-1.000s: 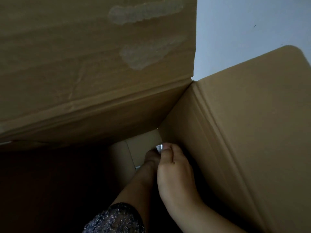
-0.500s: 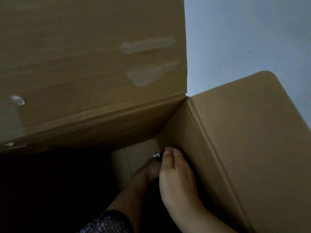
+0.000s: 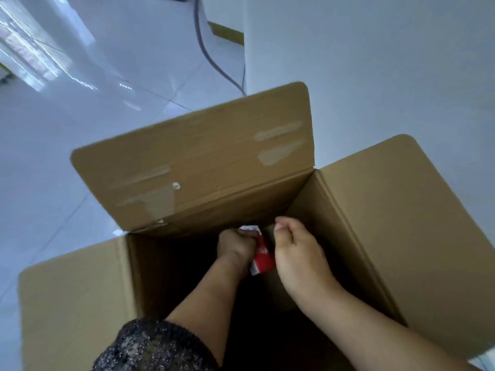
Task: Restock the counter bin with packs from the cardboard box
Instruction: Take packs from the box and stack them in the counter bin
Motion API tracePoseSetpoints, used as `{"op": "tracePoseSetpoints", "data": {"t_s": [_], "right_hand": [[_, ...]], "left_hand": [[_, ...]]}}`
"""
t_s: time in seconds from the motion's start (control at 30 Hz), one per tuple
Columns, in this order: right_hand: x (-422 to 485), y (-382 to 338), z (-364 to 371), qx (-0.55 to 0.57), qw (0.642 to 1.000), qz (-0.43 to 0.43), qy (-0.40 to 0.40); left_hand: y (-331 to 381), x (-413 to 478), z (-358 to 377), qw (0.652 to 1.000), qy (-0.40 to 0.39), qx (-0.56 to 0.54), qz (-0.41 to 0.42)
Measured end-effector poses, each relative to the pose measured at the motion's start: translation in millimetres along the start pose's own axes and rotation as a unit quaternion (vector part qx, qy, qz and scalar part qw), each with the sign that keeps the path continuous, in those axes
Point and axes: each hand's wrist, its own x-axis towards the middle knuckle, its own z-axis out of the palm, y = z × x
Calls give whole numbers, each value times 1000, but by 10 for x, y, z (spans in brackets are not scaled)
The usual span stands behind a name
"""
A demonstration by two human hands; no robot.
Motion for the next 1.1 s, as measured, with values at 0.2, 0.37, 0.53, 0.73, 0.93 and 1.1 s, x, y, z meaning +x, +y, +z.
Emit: {"op": "tracePoseSetpoints", "data": {"t_s": [0.2,0.37,0.53,0.73,0.93,1.1], "right_hand": [[-476,-726,-392,17,998,-47,-35],[-1096,-1331,-861,12,996,-88,-21],[-1916,-2004,-1488,6,987,-159,-19],[-2962,-2977,-2287,53,962,-268,0],[-4114,-3610,-3046,38,917,-395,44],[-4823,-3721,-3600,-106,869,-470,116]], "left_hand": [[481,-878,-523,996,13,-84,38],[939,-1827,-990,985,-24,-142,98],[1558,-2962,-1461,961,-28,-179,209],[2610,-4531,-1967,933,-32,-168,316],[3310,-6132,-2125,912,-70,-116,387],[3490,-7088,-1978,905,-118,-70,402]]}}
